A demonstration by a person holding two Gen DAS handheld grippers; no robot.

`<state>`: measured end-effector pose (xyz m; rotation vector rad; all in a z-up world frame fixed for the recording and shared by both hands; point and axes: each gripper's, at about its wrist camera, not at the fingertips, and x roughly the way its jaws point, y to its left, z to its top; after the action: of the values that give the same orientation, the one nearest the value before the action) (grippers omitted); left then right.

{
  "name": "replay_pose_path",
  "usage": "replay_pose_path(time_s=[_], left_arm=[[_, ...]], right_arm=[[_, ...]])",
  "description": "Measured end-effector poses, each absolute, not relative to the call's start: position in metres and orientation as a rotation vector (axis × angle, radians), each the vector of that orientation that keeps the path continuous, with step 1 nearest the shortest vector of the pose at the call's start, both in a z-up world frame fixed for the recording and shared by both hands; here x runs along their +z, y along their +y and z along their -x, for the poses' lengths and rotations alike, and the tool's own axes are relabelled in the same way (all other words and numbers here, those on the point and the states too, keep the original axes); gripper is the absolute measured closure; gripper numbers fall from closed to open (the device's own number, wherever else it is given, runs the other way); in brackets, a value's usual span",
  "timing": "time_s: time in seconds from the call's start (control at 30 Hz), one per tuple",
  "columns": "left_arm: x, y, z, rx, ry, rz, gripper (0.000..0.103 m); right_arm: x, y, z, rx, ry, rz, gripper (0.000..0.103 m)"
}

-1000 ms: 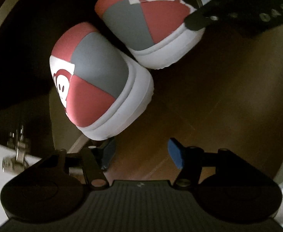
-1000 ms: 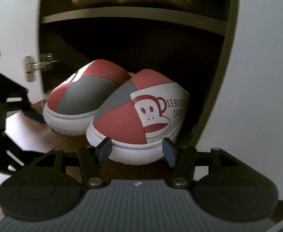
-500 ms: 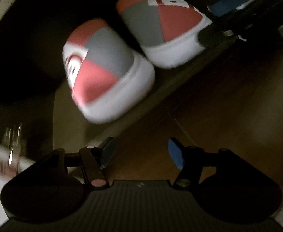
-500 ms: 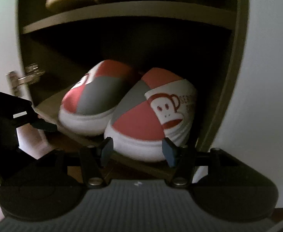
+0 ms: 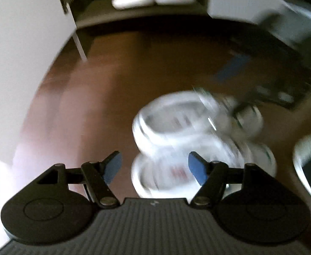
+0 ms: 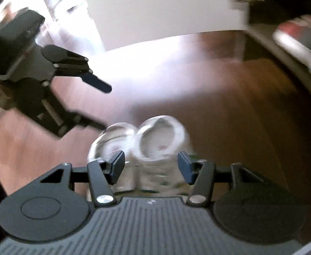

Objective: Organize scattered shoes
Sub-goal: 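Grasp the white green-trimmed sneakers by their heels with the right gripper, then place the sneakers on the cabinet floor below the red-white slippers and release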

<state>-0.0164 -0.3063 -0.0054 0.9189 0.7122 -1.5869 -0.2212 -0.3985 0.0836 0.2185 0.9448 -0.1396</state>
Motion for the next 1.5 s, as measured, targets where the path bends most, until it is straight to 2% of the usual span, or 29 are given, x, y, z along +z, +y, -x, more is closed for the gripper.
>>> replay_pose_path(time_s=[0.1, 0.2, 0.23, 0.27, 0.3, 0.4, 0.63, 0.73, 0.77, 0.8, 0.93, 1.0, 1.03, 1.23, 1.37, 1.5], left_arm=[[-0.014, -0.273, 0.025, -1.572, 0.809, -0.879, 0.032], [-0.021, -0.265, 0.026, -1.521, 0.865, -0.847, 0.032], [-0.022, -0.265, 0.024, -1.504, 0.885, -0.825, 0.032], [-0.022, -0.265, 0.022, -1.486, 0.906, -0.804, 0.032], [-0.023, -0.266, 0.021, -1.478, 0.912, -0.794, 0.032], [-0.02, -0.269, 0.021, -1.462, 0.89, -0.776, 0.032], [-0.018, -0.306, 0.027, -1.49, 0.797, -0.815, 0.032], [-0.02, -0.33, 0.037, -1.532, 0.729, -0.857, 0.032], [-0.02, -0.338, 0.042, -1.556, 0.696, -0.873, 0.032], [-0.02, -0.345, 0.048, -1.58, 0.661, -0.888, 0.032], [-0.024, -0.358, 0.061, -1.643, 0.596, -0.938, 0.032], [-0.027, -0.362, 0.067, -1.667, 0.58, -0.962, 0.032], [-0.029, -0.363, 0.069, -1.679, 0.571, -0.973, 0.032], [-0.055, -0.367, 0.084, -1.672, 0.503, -1.131, 0.03], [-0.058, -0.387, 0.079, -1.686, 0.487, -1.135, 0.021], [-0.061, -0.407, 0.074, -1.701, 0.474, -1.136, 0.021]], right_arm=[[0.072, -0.38, 0.185, -0.126, 1.022, -0.153, 0.052], [0.047, -0.37, 0.149, -0.188, 1.178, -0.087, 0.053], [0.037, -0.368, 0.143, -0.191, 1.233, -0.073, 0.057], [0.029, -0.367, 0.137, -0.189, 1.263, -0.057, 0.072], [0.025, -0.365, 0.135, -0.184, 1.265, -0.043, 0.083], [0.021, -0.371, 0.132, -0.207, 1.248, -0.076, 0.091], [0.021, -0.458, 0.17, -0.622, 1.042, -0.559, 0.092], [0.021, -0.499, 0.19, -0.786, 0.949, -0.684, 0.087], [0.021, -0.507, 0.194, -0.804, 0.938, -0.691, 0.082], [0.021, -0.515, 0.199, -0.811, 0.923, -0.709, 0.069], [0.039, -0.515, 0.233, -0.807, 0.808, -0.729, 0.057], [0.052, -0.497, 0.254, -0.85, 0.77, -0.657, 0.038], [0.056, -0.482, 0.27, -0.874, 0.777, -0.614, 0.036], [0.012, -0.443, 0.298, -0.838, 0.909, -0.684, 0.036], [-0.008, -0.45, 0.271, -0.861, 0.853, -0.658, 0.039], [-0.015, -0.457, 0.264, -0.898, 0.849, -0.599, 0.047]])
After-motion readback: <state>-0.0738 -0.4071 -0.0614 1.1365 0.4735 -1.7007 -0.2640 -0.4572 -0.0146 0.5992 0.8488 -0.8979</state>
